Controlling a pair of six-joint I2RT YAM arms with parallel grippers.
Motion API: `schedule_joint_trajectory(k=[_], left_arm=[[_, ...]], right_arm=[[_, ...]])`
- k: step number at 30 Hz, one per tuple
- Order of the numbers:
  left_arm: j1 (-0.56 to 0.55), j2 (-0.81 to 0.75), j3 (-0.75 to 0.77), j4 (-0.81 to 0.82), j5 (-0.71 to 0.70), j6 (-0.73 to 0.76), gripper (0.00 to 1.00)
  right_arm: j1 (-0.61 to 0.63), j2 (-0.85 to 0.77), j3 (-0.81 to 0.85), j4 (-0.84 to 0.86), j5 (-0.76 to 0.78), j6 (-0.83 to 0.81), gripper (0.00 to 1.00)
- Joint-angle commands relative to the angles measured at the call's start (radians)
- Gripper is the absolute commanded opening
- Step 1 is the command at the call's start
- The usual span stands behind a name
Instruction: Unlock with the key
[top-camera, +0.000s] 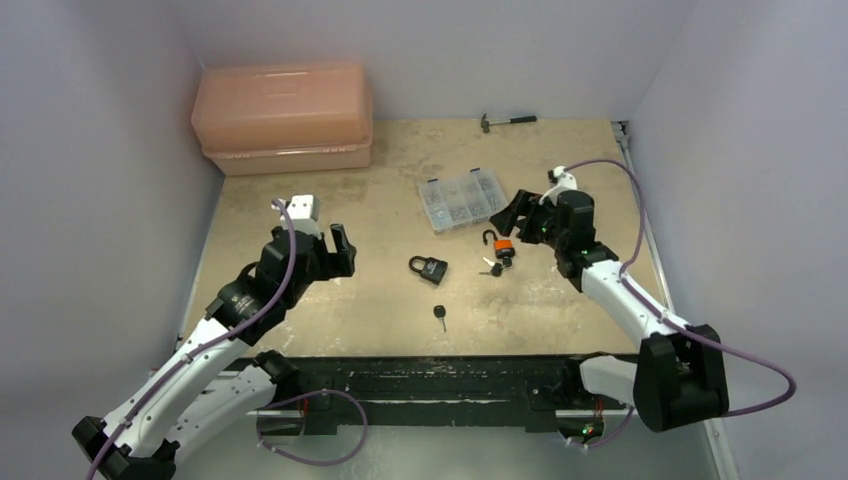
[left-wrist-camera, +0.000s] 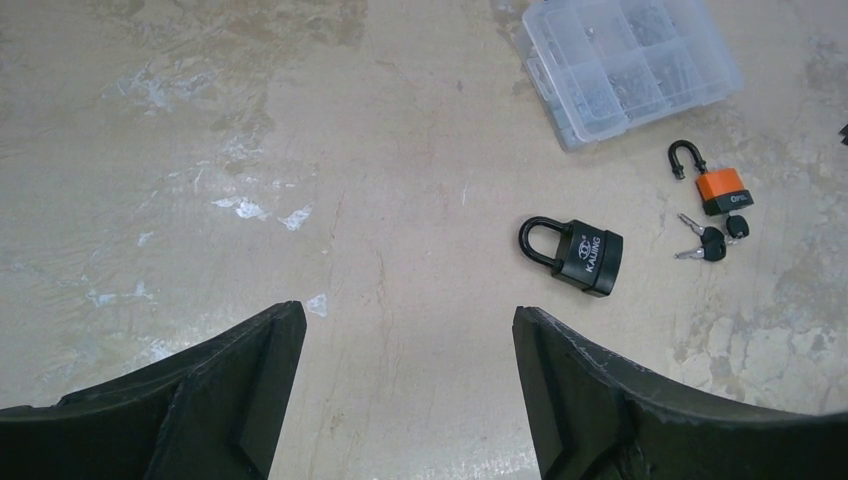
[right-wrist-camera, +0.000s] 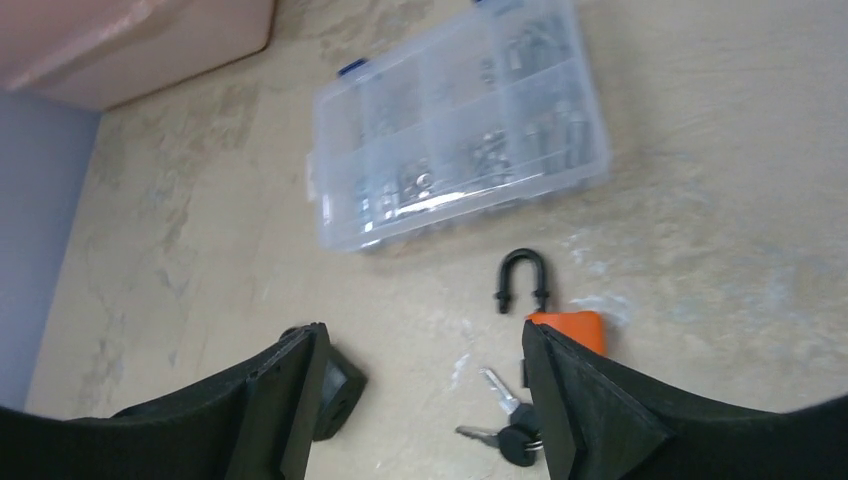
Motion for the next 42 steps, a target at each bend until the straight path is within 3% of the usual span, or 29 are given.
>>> schedule_joint_trajectory(k=[1,2,5,14,22,32,35,38,42], left_arm=[[0.004,-0.049,0.040,0.028,0.021,0.002,0.82],[0.004,-0.054,0.042,0.029,0.026,0.001,0.82],[0.004,-0.059,0.048,0.024,0.038,0.002,0.83],[0.005,-0.095,0.050,0.024,0.048,0.028,0.83],[0.004,-0.128,0.038,0.044,0.093,0.045,0.83],[0.005,-0.122,0.037,0.047,0.101,0.047,0.82],[0.005,-0.121,0.039,0.048,0.100,0.049,0.82],[0.005,-0.121,0.038,0.048,0.099,0.049,0.81],[0.004,-0.125,0.037,0.048,0.096,0.047,0.81]], right_arm=[[0.125,-0.079,0.030,-0.098,0.063,-0.120,0.79],[0.145,-0.081,0.035,-0.100,0.029,-0.149,0.80],[0.209,-0.050,0.076,-0.123,-0.043,-0.230,0.98],[0.476,0.227,0.310,-0.245,0.078,-0.409,0.99],[0.501,0.467,0.484,-0.386,0.033,-0.569,0.99],[0.569,0.636,0.559,-0.467,0.082,-0.575,0.99],[0.585,0.659,0.564,-0.475,0.109,-0.557,0.90],[0.604,0.671,0.570,-0.475,0.181,-0.525,0.66],[0.633,0.688,0.583,-0.480,0.237,-0.449,0.46]])
